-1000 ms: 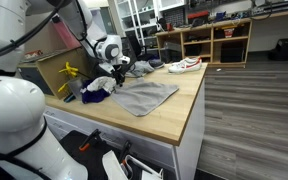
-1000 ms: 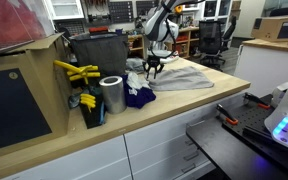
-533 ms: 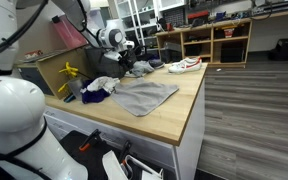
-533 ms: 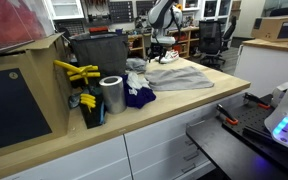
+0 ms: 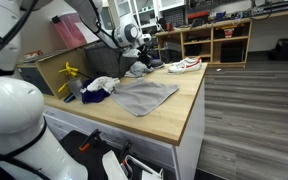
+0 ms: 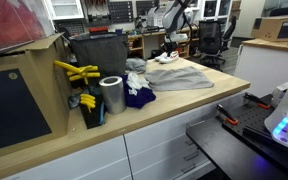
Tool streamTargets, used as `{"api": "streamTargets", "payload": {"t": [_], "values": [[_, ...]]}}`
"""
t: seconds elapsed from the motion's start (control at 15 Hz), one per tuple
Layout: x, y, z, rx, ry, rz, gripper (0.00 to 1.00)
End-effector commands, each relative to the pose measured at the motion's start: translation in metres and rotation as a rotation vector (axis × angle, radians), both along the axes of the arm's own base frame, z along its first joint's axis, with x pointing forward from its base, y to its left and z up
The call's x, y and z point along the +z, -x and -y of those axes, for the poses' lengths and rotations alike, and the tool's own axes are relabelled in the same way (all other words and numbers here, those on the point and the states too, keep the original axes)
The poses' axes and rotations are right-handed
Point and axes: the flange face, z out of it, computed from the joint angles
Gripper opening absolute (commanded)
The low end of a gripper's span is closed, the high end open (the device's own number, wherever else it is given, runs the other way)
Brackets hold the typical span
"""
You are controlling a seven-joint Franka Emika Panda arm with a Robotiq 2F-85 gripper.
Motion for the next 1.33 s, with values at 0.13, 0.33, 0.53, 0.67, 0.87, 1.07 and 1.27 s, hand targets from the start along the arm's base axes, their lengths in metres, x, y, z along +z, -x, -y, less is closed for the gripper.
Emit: {"api": "streamTargets", "payload": {"t": [0.13, 0.33, 0.53, 0.67, 0.87, 1.07, 1.27], "values": [[-0.034, -0.014, 0.006, -0.106, -0.010, 0.000, 0.00], [-0.057, -0.014, -0.005, -0.161, -0.049, -0.042, 0.00], [-0.080, -0.012, -0.017, -0.197, -0.091, -0.075, 0.00], [-0.092, -0.014, -0.023, -0.204, -0.114, -0.079, 0.00], [-0.103, -0.015, -0.025, -0.222, -0.133, -0.094, 0.00], [-0.112, -0.016, -0.023, -0.231, -0.148, -0.095, 0.00], [-0.121, -0.016, -0.022, -0.224, -0.149, -0.099, 0.00]]}}
